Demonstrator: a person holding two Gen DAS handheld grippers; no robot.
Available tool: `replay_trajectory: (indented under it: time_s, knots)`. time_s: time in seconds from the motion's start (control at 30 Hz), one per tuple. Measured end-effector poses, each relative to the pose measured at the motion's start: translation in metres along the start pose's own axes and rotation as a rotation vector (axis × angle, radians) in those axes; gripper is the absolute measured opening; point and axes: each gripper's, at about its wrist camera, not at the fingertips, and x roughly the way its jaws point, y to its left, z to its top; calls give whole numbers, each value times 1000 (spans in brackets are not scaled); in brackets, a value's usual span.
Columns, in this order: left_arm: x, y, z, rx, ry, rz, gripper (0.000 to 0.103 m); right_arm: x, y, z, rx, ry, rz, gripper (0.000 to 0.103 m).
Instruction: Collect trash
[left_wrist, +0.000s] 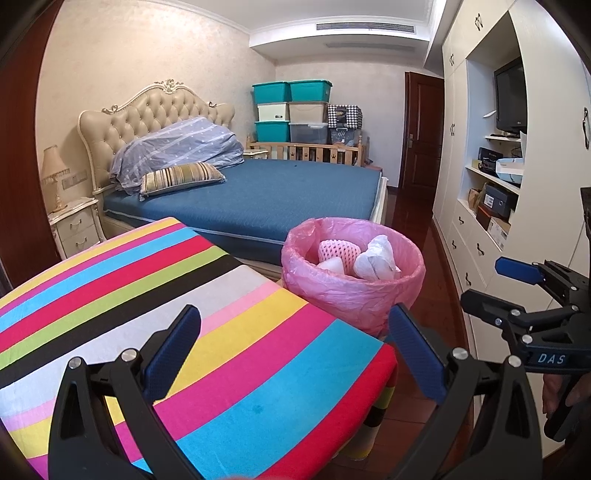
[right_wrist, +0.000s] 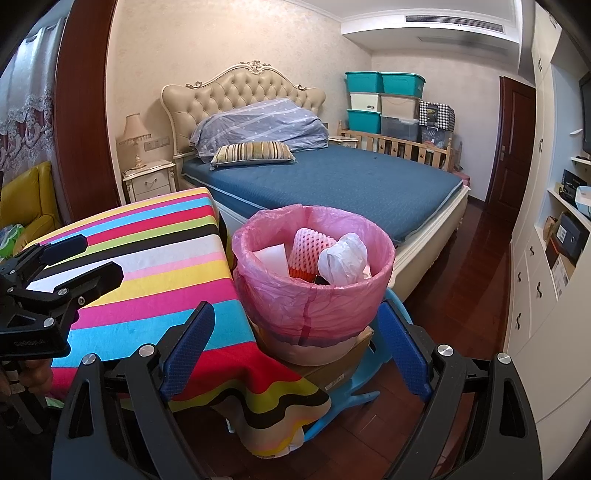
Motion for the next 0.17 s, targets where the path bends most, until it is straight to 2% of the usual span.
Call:
replay_trajectory:
  time_s: [0.17]
  knots:
    - [-1,3,-1,-8,0,7,99,1,1,-1,-1,1,3,84]
